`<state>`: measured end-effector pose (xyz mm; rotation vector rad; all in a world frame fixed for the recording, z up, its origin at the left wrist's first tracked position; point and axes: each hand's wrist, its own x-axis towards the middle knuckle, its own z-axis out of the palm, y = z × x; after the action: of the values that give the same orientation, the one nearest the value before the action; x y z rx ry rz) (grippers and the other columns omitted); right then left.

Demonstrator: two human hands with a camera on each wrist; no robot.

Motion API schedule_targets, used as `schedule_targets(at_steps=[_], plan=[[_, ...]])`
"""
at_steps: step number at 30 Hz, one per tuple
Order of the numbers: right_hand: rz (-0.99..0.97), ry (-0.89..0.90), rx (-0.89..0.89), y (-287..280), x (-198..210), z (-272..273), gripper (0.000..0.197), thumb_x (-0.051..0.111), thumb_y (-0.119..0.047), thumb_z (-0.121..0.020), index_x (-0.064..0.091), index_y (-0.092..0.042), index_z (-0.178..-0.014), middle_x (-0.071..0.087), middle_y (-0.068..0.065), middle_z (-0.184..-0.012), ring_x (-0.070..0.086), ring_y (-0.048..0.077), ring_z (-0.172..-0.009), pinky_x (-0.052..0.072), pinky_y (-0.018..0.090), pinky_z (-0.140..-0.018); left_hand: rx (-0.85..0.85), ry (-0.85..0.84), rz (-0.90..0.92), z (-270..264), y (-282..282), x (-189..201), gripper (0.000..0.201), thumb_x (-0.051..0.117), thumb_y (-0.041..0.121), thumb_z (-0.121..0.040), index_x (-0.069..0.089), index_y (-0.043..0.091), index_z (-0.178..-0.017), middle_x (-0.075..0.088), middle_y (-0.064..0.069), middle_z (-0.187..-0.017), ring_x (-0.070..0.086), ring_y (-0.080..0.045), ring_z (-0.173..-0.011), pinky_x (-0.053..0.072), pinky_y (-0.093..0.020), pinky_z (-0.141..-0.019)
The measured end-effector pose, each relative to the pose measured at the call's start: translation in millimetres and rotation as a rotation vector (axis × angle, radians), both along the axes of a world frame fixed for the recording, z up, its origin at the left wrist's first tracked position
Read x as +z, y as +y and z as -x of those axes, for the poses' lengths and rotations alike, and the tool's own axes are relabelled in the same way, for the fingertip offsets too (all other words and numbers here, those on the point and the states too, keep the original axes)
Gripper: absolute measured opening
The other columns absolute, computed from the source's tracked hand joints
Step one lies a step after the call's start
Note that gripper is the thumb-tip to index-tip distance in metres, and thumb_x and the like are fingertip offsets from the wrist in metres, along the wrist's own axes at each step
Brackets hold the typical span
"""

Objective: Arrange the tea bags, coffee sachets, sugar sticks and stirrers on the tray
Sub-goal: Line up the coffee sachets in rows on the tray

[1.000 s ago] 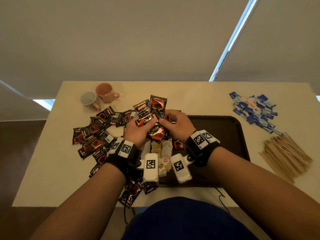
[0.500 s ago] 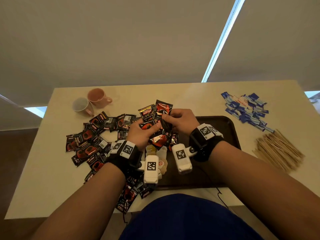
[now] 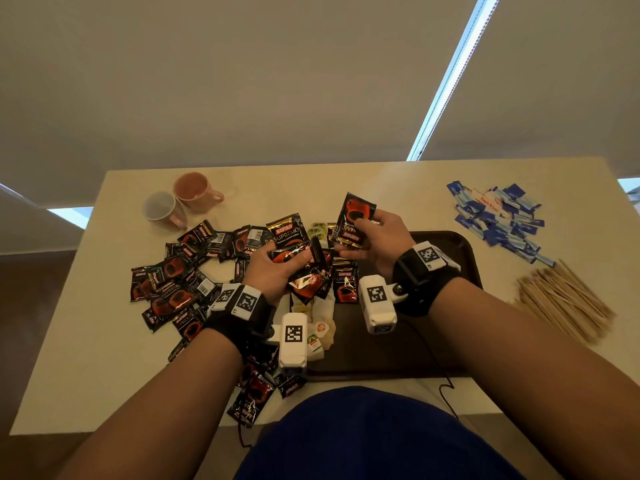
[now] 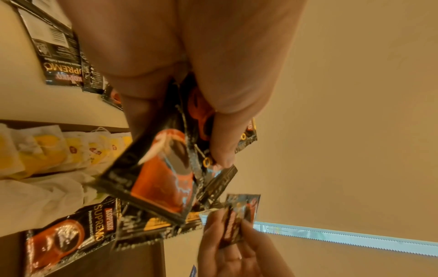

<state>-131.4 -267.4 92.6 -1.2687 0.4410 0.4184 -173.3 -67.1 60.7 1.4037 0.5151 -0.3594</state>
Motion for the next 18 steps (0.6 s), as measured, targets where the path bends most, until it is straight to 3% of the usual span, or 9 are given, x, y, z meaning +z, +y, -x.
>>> schedule_targets(at_steps=[2,5,9,10,12,14,16,18], plan=[[0.075,0.029,0.047,-4.8,-7.5,0.9,0.015,0.053,0.000,-0.097,0.059,-0.012,-0.102,0.069,0.020,-0.094,0.071,0.034,-0.073,0.061,0.034,-0.057,0.014,0.014,0.009,-1.6,0.6,-1.3,0.030,0.080,0.012,-0.081,0.068,0.015,-0.107,0.075,-0.011,-0.106,0.073,-0.030,-0.098,0.057,-0.056,-0.089],[0.260,0.020,0.150,-14.0,-24.2,2.2,0.027,0.058,0.007,-0.092,0.059,-0.006,-0.116,0.070,0.019,-0.105,0.070,0.027,-0.072,0.056,0.028,-0.053,0.039,0.036,0.025,-3.3,2.3,-4.1,0.033,0.081,0.012,-0.079,0.068,0.016,-0.109,0.075,-0.010,-0.108,0.073,-0.031,-0.100,0.056,-0.058,-0.088],[0.548,0.021,0.425,-28.3,-42.0,4.5,0.034,0.072,-0.004,-0.086,0.060,-0.006,-0.118,0.070,0.014,-0.108,0.069,0.020,-0.074,0.051,0.026,-0.052,0.064,0.053,0.039,-6.4,4.4,-5.6,0.040,0.083,0.013,-0.077,0.067,0.013,-0.114,0.075,-0.011,-0.108,0.073,-0.030,-0.098,0.057,-0.056,-0.087],[0.635,0.003,0.489,-31.0,-44.1,6.1,0.033,0.074,-0.007,-0.084,0.062,-0.008,-0.115,0.070,0.012,-0.107,0.069,0.019,-0.076,0.052,0.025,-0.053,0.066,0.052,0.040,-6.9,4.5,-5.2,0.040,0.082,0.013,-0.078,0.067,0.013,-0.114,0.075,-0.011,-0.109,0.074,-0.029,-0.098,0.058,-0.054,-0.086],[0.746,-0.016,0.545,-35.2,-48.2,8.9,0.026,0.074,-0.008,-0.083,0.065,-0.012,-0.108,0.069,0.007,-0.101,0.069,0.023,-0.084,0.061,0.035,-0.066,0.074,0.054,0.036,-8.9,3.8,-5.0,0.036,0.082,0.013,-0.078,0.068,0.014,-0.111,0.076,-0.010,-0.106,0.074,-0.028,-0.096,0.059,-0.051,-0.084],[0.667,0.046,0.487,-39.8,-52.5,12.1,0.020,0.069,-0.001,-0.087,0.064,-0.008,-0.106,0.065,0.008,-0.097,0.071,0.028,-0.087,0.062,0.045,-0.076,0.079,0.051,0.027,-9.4,2.2,-4.3,0.031,0.081,0.012,-0.079,0.069,0.015,-0.107,0.077,-0.008,-0.103,0.074,-0.027,-0.095,0.060,-0.049,-0.083],[0.532,0.114,0.429,-43.3,-53.7,15.3,0.019,0.064,0.005,-0.089,0.063,-0.003,-0.106,0.064,0.012,-0.095,0.071,0.027,-0.082,0.062,0.044,-0.073,0.076,0.053,0.014,-10.4,1.0,-4.8,0.032,0.081,0.013,-0.079,0.068,0.014,-0.108,0.076,-0.008,-0.103,0.074,-0.027,-0.095,0.060,-0.049,-0.083],[0.585,0.088,0.442,-48.6,-60.3,14.4,0.019,0.066,0.002,-0.088,0.065,-0.006,-0.105,0.067,0.012,-0.097,0.072,0.022,-0.081,0.062,0.039,-0.075,0.070,0.058,0.006,-11.4,0.0,-6.2,0.035,0.082,0.015,-0.079,0.068,0.014,-0.110,0.076,-0.008,-0.104,0.074,-0.028,-0.096,0.059,-0.051,-0.085]])
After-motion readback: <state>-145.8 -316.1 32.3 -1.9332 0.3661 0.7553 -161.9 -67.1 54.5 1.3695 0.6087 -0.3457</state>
